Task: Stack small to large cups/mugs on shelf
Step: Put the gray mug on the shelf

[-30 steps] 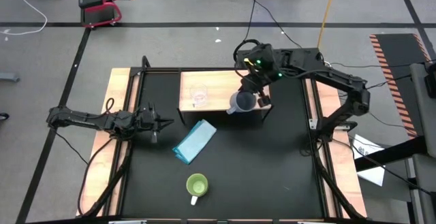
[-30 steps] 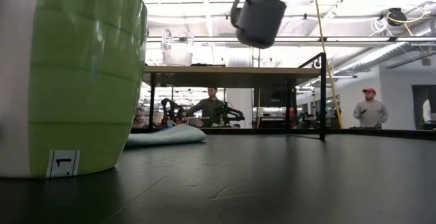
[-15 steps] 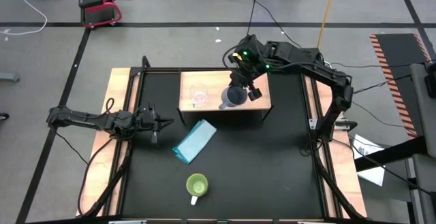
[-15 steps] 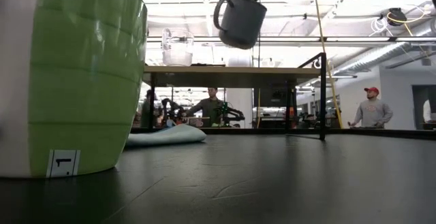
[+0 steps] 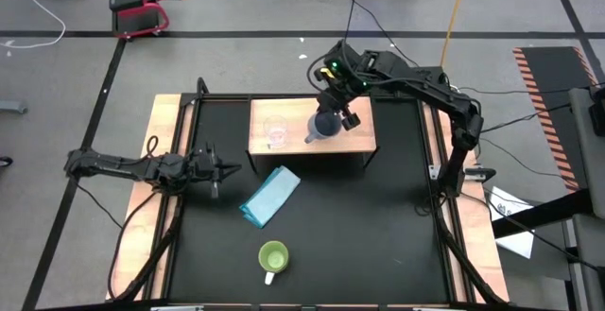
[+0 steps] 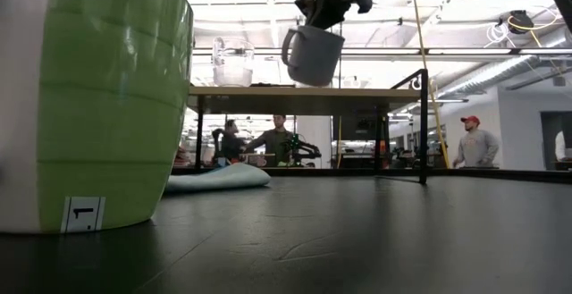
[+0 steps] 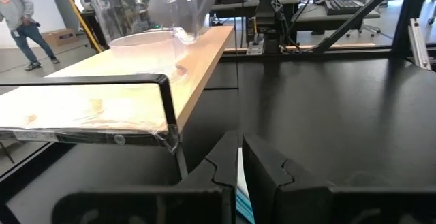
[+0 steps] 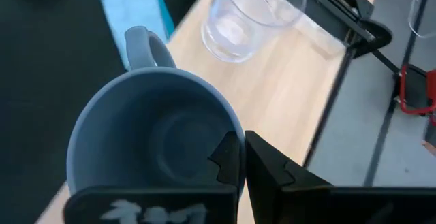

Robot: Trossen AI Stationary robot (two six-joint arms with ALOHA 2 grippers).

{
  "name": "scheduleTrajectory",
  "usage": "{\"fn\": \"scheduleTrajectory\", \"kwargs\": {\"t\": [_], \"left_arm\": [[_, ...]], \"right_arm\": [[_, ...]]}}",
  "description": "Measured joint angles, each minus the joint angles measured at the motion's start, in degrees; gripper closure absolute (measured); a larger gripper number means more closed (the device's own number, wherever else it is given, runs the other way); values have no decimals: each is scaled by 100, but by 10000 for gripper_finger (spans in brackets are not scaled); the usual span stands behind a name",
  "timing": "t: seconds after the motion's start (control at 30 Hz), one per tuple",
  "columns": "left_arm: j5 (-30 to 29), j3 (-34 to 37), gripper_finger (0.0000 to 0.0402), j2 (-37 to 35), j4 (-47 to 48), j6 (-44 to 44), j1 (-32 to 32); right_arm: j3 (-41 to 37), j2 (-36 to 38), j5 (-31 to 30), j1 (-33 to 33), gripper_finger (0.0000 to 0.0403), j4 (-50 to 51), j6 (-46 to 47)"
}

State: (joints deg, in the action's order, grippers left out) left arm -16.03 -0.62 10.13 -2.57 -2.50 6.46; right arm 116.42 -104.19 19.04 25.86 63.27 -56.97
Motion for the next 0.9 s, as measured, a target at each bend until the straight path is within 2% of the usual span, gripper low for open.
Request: {"fn": "scheduleTrajectory", "kwargs": {"t": [0.47, 0.9], "left_arm": [[11, 0, 376, 0, 0, 57, -329], [92, -2, 376, 4, 4, 141, -350]], "right_arm": [[0, 10, 382, 9, 403, 207, -77], [-2, -171, 376, 7, 403, 516, -9]]}}
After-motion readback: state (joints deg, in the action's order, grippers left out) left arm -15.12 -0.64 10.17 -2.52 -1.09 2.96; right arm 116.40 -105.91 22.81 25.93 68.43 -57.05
